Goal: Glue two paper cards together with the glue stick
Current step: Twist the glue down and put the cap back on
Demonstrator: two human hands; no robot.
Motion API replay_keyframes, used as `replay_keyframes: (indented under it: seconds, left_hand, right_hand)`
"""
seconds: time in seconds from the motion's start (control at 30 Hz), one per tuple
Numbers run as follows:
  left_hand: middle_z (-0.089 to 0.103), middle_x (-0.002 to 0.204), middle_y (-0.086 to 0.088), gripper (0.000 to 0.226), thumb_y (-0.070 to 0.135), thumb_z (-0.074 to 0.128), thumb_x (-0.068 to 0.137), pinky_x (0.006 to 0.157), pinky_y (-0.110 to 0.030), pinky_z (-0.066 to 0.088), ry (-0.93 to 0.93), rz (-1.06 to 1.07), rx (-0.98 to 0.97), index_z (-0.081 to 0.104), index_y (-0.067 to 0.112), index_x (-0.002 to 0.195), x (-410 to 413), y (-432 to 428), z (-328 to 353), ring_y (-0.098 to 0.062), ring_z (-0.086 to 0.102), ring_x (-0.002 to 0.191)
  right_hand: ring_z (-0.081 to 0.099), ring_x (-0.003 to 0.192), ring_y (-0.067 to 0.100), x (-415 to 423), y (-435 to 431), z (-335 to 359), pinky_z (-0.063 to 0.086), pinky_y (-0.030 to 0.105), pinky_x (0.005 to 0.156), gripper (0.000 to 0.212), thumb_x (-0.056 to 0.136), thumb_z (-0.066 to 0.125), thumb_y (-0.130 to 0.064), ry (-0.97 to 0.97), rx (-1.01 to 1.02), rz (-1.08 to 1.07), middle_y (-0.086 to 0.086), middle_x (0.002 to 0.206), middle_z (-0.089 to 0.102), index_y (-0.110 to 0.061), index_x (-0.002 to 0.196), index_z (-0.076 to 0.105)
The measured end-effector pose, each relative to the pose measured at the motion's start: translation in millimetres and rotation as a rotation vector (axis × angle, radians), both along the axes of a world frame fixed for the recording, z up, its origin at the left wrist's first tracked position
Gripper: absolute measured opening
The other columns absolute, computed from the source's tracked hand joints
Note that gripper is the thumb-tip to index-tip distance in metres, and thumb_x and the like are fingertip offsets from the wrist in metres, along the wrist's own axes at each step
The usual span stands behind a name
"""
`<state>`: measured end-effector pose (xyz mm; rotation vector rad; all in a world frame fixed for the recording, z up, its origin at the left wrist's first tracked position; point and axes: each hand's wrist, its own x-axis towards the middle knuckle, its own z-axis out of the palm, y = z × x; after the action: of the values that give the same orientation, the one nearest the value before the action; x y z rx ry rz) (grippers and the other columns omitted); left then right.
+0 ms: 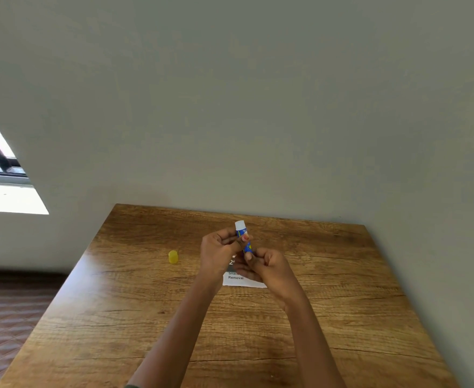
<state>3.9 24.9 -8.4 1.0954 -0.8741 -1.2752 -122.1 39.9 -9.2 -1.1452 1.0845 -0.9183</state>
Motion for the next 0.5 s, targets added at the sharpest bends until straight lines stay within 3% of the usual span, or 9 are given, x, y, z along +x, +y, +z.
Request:
replay_keyframes:
  seconds: [0.1,0.17,0.23,0.3,0.4,0.5]
  left_hand:
    - [0.073,0.089,-0.016,0.01,0.01,0.073,0.074,0.08,-0.038,0.056,0.008,0.009,0.004,0.072,0.01,0.084,-1.4,-0.9,-1.2,-0.026,0.069,0.085]
    - [0.073,0.091,-0.016,0.02,0.01,0.074,0.074,0.077,-0.036,0.056,0.001,0.015,0.019,0.071,0.004,0.093,-2.7,-1.8,-0.3,-0.026,0.07,0.086]
    - [0.074,0.09,-0.015,0.027,0.012,0.073,0.075,0.062,-0.03,0.054,-0.011,0.004,0.026,0.069,0.0,0.099,-4.8,-2.0,1.3,-0.021,0.07,0.073]
    - [0.074,0.086,-0.013,0.026,0.013,0.072,0.077,0.05,-0.024,0.047,-0.023,-0.019,0.016,0.069,-0.001,0.099,-7.1,-1.0,3.1,-0.014,0.064,0.059]
    - [0.075,0.082,-0.008,0.016,0.012,0.073,0.074,0.063,-0.027,0.056,0.009,-0.031,-0.019,0.072,0.007,0.089,-3.8,-2.1,5.8,-0.019,0.07,0.073]
    - [0.075,0.083,-0.008,0.013,0.016,0.073,0.072,0.071,-0.028,0.057,0.03,-0.045,-0.036,0.072,0.013,0.084,2.9,-2.5,4.6,-0.02,0.071,0.081]
  right_hand:
    - [0.072,0.074,0.017,3.8,-1.0,-3.9,0.059,0.034,0.075,0.017,0.077,0.075,-0.02,0.24,-0.1,-0.163,0.01,0.08,0.075,-0.008,0.09,0.072]
    - [0.069,0.064,0.008,8.9,-2.0,-4.6,0.055,0.02,0.061,0.026,0.064,0.085,-0.025,0.391,-0.166,-0.302,0.002,0.073,0.074,-0.012,0.082,0.073]
    - [0.064,0.059,0.006,12.9,-2.7,-5.0,0.048,0.016,0.052,0.029,0.058,0.088,-0.025,0.448,-0.221,-0.383,0.0,0.069,0.071,-0.012,0.075,0.069]
    - [0.063,0.059,0.009,10.4,-4.6,-5.8,0.049,0.021,0.057,0.028,0.06,0.087,-0.02,0.416,-0.215,-0.369,0.001,0.069,0.07,-0.011,0.074,0.065]
    - [0.072,0.083,0.018,-1.1,-6.4,-2.8,0.055,0.03,0.078,0.037,0.067,0.082,-0.014,0.196,-0.068,-0.103,0.008,0.088,0.075,-0.01,0.1,0.067]
    - [0.07,0.095,0.027,-5.3,-1.8,2.0,0.056,0.035,0.087,0.025,0.086,0.063,-0.018,0.01,0.007,0.052,0.016,0.099,0.073,-0.004,0.106,0.067]
